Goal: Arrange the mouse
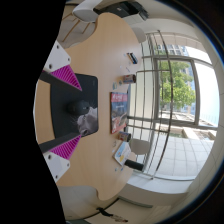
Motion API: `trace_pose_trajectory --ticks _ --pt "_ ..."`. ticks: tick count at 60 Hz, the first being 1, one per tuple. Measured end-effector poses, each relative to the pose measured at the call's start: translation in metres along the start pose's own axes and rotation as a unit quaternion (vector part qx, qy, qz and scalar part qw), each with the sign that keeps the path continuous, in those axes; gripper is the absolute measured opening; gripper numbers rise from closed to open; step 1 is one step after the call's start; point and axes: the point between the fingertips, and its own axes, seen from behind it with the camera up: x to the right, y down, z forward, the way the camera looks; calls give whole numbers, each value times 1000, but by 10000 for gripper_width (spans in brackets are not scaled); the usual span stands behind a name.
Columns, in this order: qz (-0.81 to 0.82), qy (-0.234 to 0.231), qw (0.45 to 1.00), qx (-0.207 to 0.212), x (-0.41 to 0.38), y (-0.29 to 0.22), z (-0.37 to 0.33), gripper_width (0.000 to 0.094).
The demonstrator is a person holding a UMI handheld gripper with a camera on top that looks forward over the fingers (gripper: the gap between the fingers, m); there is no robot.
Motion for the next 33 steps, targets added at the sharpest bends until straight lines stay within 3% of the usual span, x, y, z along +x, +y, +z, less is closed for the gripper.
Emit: trace_pose_trajectory --ticks 13,33 --pt "4 8 1000 9 -8 1 -47 844" --pt "-13 6 1000 -4 -24 18 -59 844"
